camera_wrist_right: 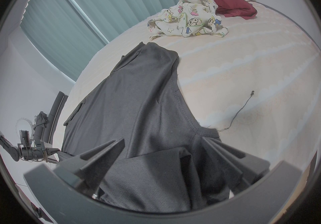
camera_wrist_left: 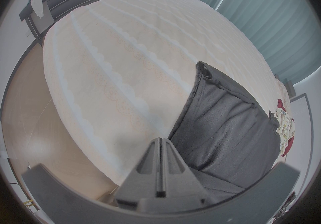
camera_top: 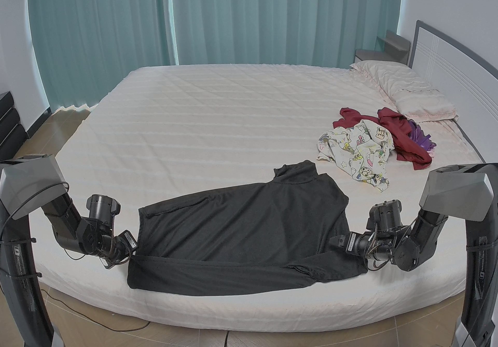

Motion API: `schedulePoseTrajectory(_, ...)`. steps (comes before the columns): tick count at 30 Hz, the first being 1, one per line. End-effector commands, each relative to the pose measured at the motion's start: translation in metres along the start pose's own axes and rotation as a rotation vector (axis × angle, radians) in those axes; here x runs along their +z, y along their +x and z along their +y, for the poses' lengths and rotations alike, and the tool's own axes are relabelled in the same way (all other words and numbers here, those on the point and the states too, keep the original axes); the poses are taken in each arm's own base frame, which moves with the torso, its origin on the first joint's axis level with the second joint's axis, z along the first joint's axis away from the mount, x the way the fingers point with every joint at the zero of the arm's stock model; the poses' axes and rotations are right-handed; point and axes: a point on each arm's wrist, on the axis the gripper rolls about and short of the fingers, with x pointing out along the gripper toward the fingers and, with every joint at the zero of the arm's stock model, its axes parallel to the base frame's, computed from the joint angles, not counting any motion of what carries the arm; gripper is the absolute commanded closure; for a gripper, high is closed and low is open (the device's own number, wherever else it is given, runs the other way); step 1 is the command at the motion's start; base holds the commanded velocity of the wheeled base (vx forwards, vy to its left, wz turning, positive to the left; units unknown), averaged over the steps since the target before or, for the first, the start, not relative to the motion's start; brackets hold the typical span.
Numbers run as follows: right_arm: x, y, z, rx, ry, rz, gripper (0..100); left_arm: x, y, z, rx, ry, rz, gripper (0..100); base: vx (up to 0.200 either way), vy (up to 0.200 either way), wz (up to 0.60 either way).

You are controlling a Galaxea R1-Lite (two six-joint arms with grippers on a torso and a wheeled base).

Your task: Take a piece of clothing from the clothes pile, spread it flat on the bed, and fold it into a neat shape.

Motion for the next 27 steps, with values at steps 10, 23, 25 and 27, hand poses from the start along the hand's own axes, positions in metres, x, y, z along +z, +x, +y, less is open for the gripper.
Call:
schedulePoseTrajectory(10,0.004,0.0,-0.008,-0.001,0.026,-0.026,100,0.0,0.0,0.001,0.001,-0.001,-0.001,100,0.0,0.0,0.0)
schedulePoseTrajectory(23,0.029,-0.011,-0.01,0.049,0.048,-0.172,100,0.002,0.0,-0.001,-0.004,-0.013,-0.009,100,0.0,0.0,0.0)
schedulePoseTrajectory(25,0.033,-0.013,-0.009,0.061,0.048,-0.199,100,0.004,0.0,-0.003,-0.016,-0.024,-0.025,100,0.0,0.0,0.0)
schedulePoseTrajectory(27,0.037,-0.014,-0.007,0.068,0.048,-0.214,100,0.007,0.0,-0.005,-0.035,-0.052,-0.051,100,0.0,0.0,0.0)
